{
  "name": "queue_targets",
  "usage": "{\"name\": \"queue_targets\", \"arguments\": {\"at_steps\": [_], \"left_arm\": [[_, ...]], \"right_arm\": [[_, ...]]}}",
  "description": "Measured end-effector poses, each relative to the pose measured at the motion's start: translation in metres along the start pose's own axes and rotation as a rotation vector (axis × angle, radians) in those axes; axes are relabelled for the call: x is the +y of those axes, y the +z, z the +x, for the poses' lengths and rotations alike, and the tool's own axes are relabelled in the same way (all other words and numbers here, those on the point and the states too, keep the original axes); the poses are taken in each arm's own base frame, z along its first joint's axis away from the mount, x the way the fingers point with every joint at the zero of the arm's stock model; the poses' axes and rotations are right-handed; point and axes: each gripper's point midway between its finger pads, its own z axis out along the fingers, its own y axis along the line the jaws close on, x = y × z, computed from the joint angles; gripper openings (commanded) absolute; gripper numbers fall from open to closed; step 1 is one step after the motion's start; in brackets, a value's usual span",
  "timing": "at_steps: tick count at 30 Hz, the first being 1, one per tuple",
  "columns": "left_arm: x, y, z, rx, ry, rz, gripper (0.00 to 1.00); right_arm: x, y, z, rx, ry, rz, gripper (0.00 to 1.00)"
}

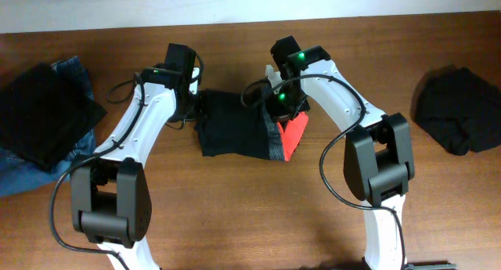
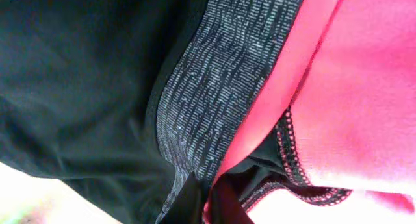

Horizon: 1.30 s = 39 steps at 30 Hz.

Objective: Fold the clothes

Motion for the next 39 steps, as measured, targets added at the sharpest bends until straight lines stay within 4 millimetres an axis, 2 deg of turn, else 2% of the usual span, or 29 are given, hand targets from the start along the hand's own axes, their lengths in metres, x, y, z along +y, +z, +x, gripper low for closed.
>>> {"name": "queue_targets", "arguments": {"at_steps": [7,10,15,20,22,25,32,36,39], "left_arm": [[0.000,0.000,0.001,0.006,-0.001,-0.001,0.62],[0.000,0.000,0.001,0.006,-0.001,-0.001,0.62],[0.000,0.000,0.001,0.006,0.000,-0.001,0.62],[0.000,0.000,0.001,0.005,0.000,-0.001,0.62],[0.000,0.000,0.001,0.005,0.000,-0.001,0.62],[0.000,0.000,0.001,0.005,0.000,-0.001,0.62],[0.000,0.000,0.001,0.005,0.000,-0.001,0.62],[0.000,0.000,0.001,0.005,-0.001,-0.001,0.61],[0.000,0.000,0.001,0.005,-0.001,-0.001,0.60]], "right_arm": [[-0.008,-0.002,0.001,0.004,0.029,0.011,0.04],[-0.025,-0.010,-0.002,-0.015,0.088,0.037,0.04],[-0.060,-0.037,-0.003,-0.062,0.198,0.066,0.04],[-0.077,-0.047,0.000,-0.070,0.255,0.078,0.04],[-0.077,-0.047,0.002,-0.064,0.258,0.080,0.07],[-0.074,-0.046,0.006,-0.047,0.256,0.083,0.18],[-0.067,-0.040,0.020,0.013,0.238,0.093,0.18],[-0.070,-0.042,0.017,0.004,0.221,0.104,0.18],[-0.073,-0.051,0.012,-0.018,0.212,0.108,0.18]]}}
